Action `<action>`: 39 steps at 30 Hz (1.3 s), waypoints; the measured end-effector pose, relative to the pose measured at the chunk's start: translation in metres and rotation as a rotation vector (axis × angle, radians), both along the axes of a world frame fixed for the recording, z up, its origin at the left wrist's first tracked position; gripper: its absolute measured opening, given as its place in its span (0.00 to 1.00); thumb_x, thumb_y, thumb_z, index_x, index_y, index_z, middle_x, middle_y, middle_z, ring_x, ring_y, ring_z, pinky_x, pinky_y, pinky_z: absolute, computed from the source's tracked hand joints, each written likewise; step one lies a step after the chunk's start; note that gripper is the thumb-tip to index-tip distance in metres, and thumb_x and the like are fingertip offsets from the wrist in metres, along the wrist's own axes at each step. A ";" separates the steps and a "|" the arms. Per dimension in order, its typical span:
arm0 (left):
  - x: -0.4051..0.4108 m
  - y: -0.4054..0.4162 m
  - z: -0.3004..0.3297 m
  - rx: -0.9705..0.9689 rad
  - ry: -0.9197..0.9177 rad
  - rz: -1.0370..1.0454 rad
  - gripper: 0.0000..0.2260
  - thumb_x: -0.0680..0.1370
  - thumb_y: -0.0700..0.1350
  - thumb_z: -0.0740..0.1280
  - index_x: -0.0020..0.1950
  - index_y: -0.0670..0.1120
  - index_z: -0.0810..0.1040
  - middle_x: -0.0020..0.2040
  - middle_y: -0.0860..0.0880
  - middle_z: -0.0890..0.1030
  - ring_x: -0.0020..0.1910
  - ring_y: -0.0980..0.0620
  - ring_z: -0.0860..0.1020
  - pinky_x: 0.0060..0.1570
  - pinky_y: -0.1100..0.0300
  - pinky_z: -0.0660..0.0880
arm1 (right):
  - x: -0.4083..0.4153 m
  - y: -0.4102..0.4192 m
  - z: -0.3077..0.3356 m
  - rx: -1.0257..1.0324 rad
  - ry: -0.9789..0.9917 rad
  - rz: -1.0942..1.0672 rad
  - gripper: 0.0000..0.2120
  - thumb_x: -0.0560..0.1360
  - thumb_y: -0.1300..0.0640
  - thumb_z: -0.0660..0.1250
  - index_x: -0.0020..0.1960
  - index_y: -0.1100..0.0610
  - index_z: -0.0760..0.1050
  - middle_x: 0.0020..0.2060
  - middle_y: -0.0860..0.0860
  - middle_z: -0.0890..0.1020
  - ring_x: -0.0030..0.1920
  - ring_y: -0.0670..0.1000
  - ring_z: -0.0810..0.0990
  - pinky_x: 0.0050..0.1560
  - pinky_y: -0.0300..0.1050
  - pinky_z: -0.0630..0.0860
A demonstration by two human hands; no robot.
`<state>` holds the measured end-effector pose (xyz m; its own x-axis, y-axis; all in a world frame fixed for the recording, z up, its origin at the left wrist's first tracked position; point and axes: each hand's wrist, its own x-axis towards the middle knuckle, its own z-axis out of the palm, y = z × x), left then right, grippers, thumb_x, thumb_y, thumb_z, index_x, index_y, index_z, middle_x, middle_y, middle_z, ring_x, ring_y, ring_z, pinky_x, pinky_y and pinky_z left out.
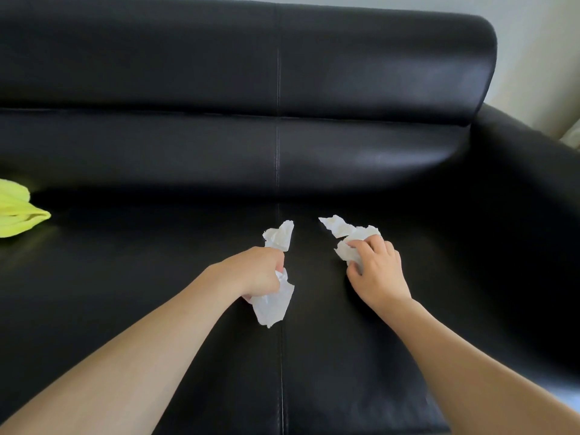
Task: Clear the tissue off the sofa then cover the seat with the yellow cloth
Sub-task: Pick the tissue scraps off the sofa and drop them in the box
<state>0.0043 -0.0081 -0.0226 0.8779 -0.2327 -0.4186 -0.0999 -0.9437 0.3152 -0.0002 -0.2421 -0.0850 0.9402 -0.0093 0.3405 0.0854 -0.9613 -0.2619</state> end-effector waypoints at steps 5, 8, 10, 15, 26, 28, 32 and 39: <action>0.015 0.000 0.004 -0.160 -0.155 0.078 0.07 0.78 0.41 0.60 0.45 0.49 0.76 0.45 0.53 0.76 0.43 0.51 0.78 0.41 0.58 0.74 | 0.003 -0.007 -0.009 0.106 -0.137 -0.037 0.07 0.70 0.66 0.68 0.44 0.58 0.81 0.44 0.51 0.74 0.45 0.58 0.72 0.51 0.47 0.64; 0.026 -0.004 0.017 -0.218 -0.294 0.148 0.06 0.76 0.39 0.59 0.46 0.46 0.76 0.46 0.48 0.78 0.43 0.47 0.79 0.39 0.55 0.75 | 0.009 -0.010 -0.004 0.087 -0.212 -0.068 0.13 0.68 0.65 0.68 0.52 0.56 0.79 0.49 0.53 0.73 0.48 0.58 0.71 0.53 0.53 0.69; 0.034 -0.010 0.020 -0.245 -0.411 0.160 0.05 0.75 0.38 0.60 0.43 0.46 0.74 0.47 0.48 0.75 0.40 0.47 0.77 0.37 0.55 0.72 | 0.015 -0.010 0.002 0.084 -0.142 -0.129 0.21 0.70 0.56 0.69 0.62 0.52 0.74 0.58 0.54 0.69 0.58 0.58 0.67 0.61 0.55 0.63; 0.057 -0.032 -0.004 -0.221 -0.421 0.089 0.02 0.76 0.44 0.61 0.43 0.51 0.71 0.57 0.52 0.69 0.53 0.47 0.71 0.47 0.52 0.73 | 0.037 -0.014 0.001 0.006 0.178 -0.076 0.40 0.72 0.32 0.61 0.77 0.43 0.48 0.77 0.53 0.47 0.76 0.56 0.46 0.72 0.59 0.49; 0.056 -0.031 -0.098 -0.120 -0.789 0.022 0.09 0.80 0.53 0.57 0.57 0.56 0.72 0.59 0.56 0.70 0.57 0.50 0.67 0.62 0.54 0.61 | 0.058 -0.013 -0.010 -0.041 0.068 0.117 0.40 0.74 0.40 0.62 0.79 0.49 0.46 0.62 0.49 0.64 0.62 0.52 0.64 0.70 0.46 0.57; 0.056 -0.031 -0.101 -0.141 -0.791 0.027 0.08 0.80 0.53 0.57 0.57 0.56 0.72 0.58 0.57 0.70 0.57 0.50 0.67 0.63 0.54 0.61 | 0.065 -0.010 -0.009 -0.048 0.086 0.148 0.41 0.73 0.42 0.62 0.79 0.49 0.44 0.70 0.52 0.59 0.69 0.55 0.59 0.72 0.48 0.55; 0.057 -0.031 -0.102 -0.152 -0.791 0.036 0.10 0.79 0.53 0.56 0.58 0.56 0.72 0.59 0.57 0.70 0.58 0.50 0.67 0.63 0.55 0.59 | 0.076 -0.008 -0.011 -0.120 0.224 0.267 0.30 0.77 0.47 0.58 0.77 0.45 0.53 0.78 0.46 0.44 0.77 0.52 0.41 0.76 0.52 0.43; 0.055 -0.030 -0.099 -0.175 -0.807 0.058 0.10 0.78 0.51 0.58 0.57 0.54 0.74 0.57 0.56 0.72 0.56 0.50 0.68 0.62 0.55 0.61 | 0.070 -0.006 -0.010 -0.029 0.121 0.269 0.14 0.76 0.54 0.62 0.61 0.54 0.72 0.55 0.47 0.75 0.59 0.51 0.71 0.57 0.41 0.67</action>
<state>0.0589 -0.0384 -0.1213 0.9057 -0.1807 0.3834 -0.3106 -0.8984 0.3104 0.0693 -0.2480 -0.0945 0.9414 0.2538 0.2219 0.3078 -0.9156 -0.2586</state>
